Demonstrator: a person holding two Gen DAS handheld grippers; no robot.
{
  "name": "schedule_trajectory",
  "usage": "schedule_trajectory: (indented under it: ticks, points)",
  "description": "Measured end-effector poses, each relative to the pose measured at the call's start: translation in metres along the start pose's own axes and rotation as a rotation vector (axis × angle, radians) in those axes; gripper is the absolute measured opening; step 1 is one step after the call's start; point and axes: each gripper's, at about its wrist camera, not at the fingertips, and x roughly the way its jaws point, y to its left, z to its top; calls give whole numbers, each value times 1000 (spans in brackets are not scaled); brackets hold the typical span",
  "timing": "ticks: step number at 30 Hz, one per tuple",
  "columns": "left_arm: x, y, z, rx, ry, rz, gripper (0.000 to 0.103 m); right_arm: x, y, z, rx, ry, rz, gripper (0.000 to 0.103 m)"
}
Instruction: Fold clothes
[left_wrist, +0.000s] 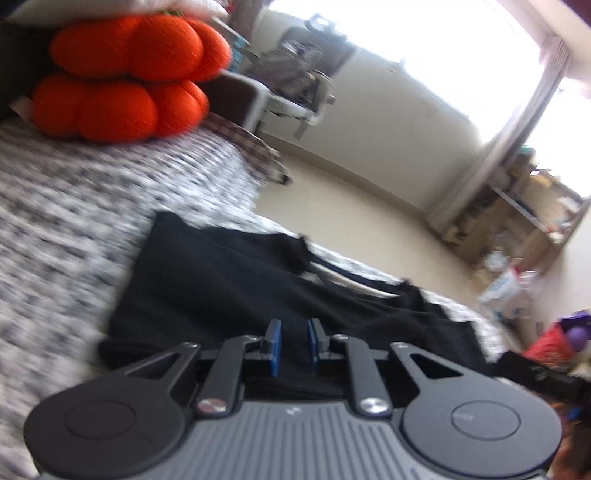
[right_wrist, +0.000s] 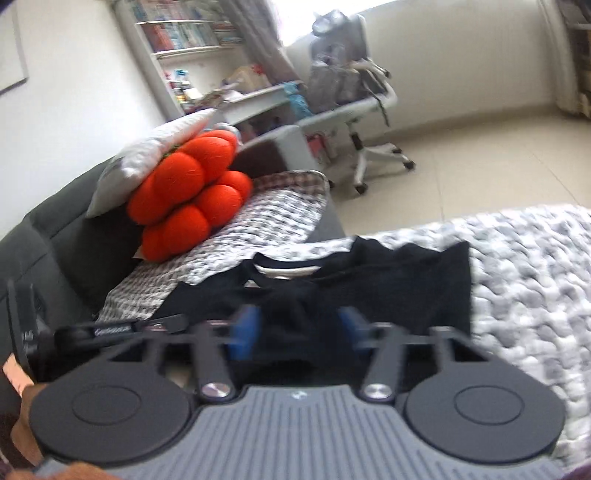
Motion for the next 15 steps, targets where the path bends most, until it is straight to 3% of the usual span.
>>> schedule_trajectory:
  ticks: [2, 8, 11, 15]
  points:
    - [8, -6, -1, -28, 22, -53, 16, 5, 6, -1, -14, 11, 15, 63]
    - [40, -14, -6, -113, 107, -99, 15, 17, 12, -7, -44, 45, 34, 63]
    - [47, -15, -5, -169, 110, -145, 4, 21, 17, -11, -76, 62, 40, 63]
    - [53, -19, -4, -251, 115, -239, 2, 26, 25, -15, -115, 75, 47, 63]
